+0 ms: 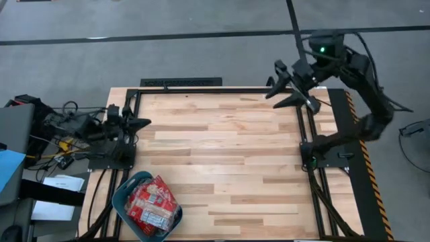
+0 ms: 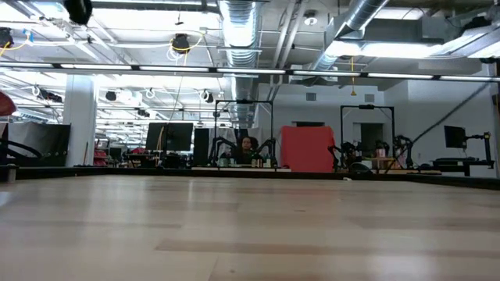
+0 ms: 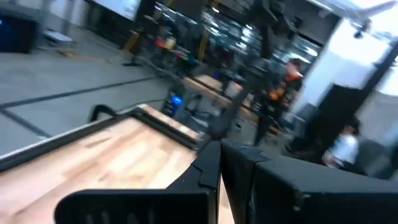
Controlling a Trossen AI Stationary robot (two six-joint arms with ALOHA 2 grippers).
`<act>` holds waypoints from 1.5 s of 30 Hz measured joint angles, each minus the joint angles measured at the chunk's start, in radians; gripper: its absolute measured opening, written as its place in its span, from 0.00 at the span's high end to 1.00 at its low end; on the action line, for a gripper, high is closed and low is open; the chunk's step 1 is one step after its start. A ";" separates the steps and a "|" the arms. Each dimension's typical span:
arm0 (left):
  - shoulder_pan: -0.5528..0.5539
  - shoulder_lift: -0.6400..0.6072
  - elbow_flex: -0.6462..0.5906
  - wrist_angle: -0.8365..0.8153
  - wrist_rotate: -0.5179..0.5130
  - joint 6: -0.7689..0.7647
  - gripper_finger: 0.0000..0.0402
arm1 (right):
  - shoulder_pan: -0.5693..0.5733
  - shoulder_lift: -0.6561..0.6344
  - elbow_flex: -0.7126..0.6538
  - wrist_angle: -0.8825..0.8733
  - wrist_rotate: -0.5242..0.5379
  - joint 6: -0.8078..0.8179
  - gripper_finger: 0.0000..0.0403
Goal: Sort popcorn bags into baskets
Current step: Return to Home Position
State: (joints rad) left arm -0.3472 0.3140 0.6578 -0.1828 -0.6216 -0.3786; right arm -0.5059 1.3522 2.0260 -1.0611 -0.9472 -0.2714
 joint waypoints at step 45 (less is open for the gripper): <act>0.395 -0.308 -0.609 0.305 0.311 -0.194 1.00 | 0.360 -1.338 -1.674 1.094 0.698 0.577 0.53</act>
State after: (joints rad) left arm 0.0481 0.0055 0.0486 0.1217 -0.3103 -0.5724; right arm -0.1458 0.0143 0.3521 0.0329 -0.2494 0.3055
